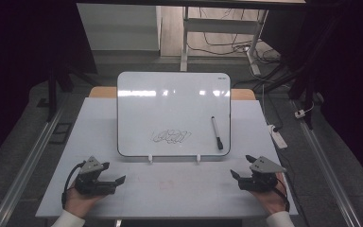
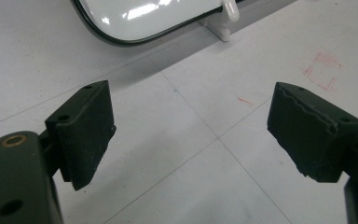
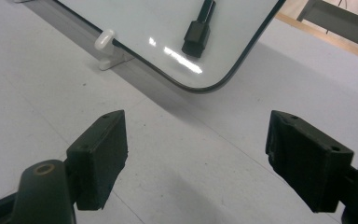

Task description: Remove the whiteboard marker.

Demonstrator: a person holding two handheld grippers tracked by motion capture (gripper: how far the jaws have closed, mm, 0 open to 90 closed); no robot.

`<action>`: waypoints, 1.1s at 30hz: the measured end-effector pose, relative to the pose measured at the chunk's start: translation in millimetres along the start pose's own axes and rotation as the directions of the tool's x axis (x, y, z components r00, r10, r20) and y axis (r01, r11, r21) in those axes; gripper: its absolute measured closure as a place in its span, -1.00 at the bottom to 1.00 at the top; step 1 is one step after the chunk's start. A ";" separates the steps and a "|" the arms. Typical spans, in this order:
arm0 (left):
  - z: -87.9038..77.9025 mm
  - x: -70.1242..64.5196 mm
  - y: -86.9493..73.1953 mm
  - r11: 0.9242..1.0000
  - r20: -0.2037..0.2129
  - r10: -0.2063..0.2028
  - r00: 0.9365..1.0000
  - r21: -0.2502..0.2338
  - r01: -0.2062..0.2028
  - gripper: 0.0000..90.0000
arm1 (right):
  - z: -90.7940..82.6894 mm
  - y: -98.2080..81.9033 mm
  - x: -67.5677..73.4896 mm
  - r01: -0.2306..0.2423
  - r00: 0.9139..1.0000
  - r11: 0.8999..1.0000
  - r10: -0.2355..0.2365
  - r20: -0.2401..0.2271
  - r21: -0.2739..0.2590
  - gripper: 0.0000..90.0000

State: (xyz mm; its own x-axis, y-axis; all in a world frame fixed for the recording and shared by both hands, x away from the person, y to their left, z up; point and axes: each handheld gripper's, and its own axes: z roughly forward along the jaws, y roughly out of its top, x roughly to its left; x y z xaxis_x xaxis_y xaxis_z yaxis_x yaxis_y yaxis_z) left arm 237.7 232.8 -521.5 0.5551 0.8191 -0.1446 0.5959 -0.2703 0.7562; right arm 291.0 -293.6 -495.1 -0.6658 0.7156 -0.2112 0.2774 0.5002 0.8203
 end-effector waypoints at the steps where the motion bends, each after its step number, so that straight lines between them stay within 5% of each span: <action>1: 0.0 0.4 -0.2 1.000 0.001 -0.001 1.000 0.001 0.001 -0.66 | 0.0 0.0 0.0 0.000 1.000 1.000 0.000 0.000 0.000 -0.55; 23: 1.3 1.9 -2.1 1.000 -0.002 -0.013 1.000 0.010 0.013 -0.66 | 0.2 5.6 0.0 -0.045 0.998 0.999 0.045 0.054 0.006 -0.44; 33: 1.5 1.8 -3.1 1.000 0.000 -0.010 1.000 0.016 0.010 -0.66 | 14.2 52.6 5.5 -0.039 0.996 0.999 0.038 0.077 0.008 -0.37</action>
State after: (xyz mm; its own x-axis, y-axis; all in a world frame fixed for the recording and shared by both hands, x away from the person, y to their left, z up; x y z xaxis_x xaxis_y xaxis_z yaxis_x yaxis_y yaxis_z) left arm 237.7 234.4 -525.1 0.5487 0.8220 -0.1524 0.6108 -0.2697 0.7444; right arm 311.8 -256.4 -460.7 -0.5994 0.7695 -0.2203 0.3086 0.4761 0.8235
